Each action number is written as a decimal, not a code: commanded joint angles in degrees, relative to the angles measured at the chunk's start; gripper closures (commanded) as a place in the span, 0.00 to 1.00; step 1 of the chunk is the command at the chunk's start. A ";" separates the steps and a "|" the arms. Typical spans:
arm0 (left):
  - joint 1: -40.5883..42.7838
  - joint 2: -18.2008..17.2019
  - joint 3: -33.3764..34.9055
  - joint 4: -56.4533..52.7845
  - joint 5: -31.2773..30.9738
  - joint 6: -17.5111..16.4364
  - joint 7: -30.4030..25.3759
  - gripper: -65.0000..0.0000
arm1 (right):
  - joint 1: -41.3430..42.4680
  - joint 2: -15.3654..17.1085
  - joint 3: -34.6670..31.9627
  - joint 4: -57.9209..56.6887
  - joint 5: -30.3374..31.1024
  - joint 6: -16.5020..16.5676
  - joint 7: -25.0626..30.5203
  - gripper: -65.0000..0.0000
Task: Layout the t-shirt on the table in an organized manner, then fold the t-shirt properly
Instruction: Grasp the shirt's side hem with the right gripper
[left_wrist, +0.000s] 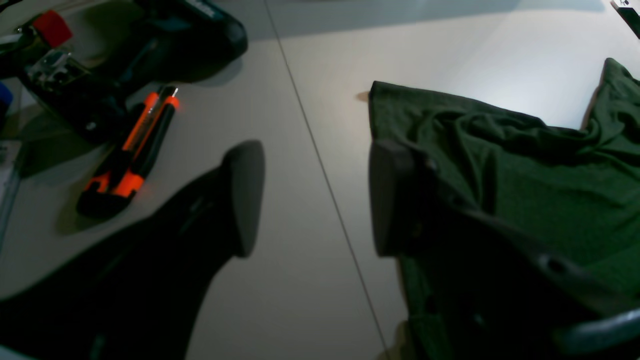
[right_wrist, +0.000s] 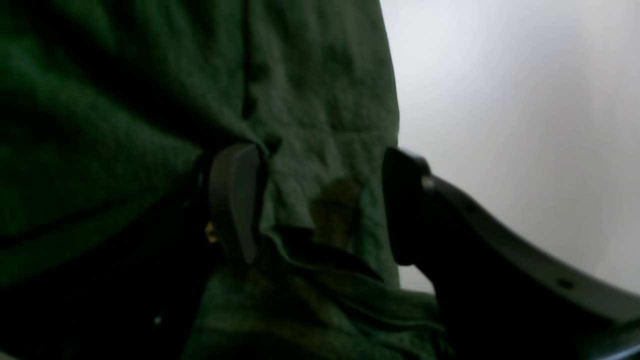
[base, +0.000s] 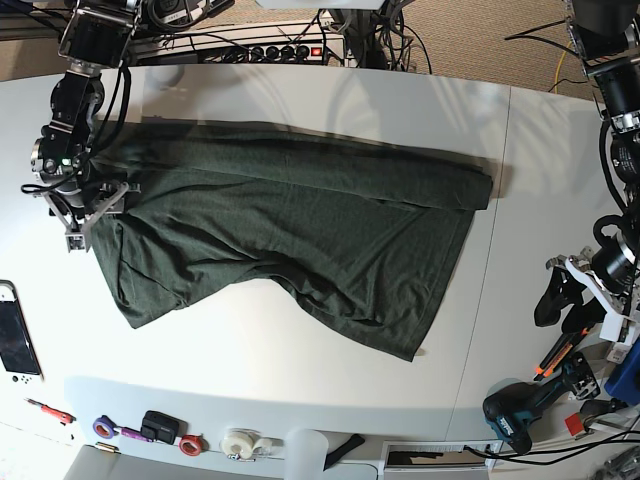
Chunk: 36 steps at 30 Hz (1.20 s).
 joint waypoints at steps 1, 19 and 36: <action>-1.09 -1.22 -0.42 0.81 -1.03 -0.22 -1.68 0.51 | 1.14 1.36 0.39 0.83 0.09 -0.33 1.36 0.43; -1.09 -1.22 -0.42 0.81 -1.03 -0.22 -1.66 0.51 | 1.42 3.50 0.39 0.70 1.46 2.51 -0.61 0.44; -1.07 -1.07 -0.39 0.81 -1.03 -0.22 -1.66 0.51 | -0.68 3.37 0.39 0.66 6.08 5.64 -1.07 1.00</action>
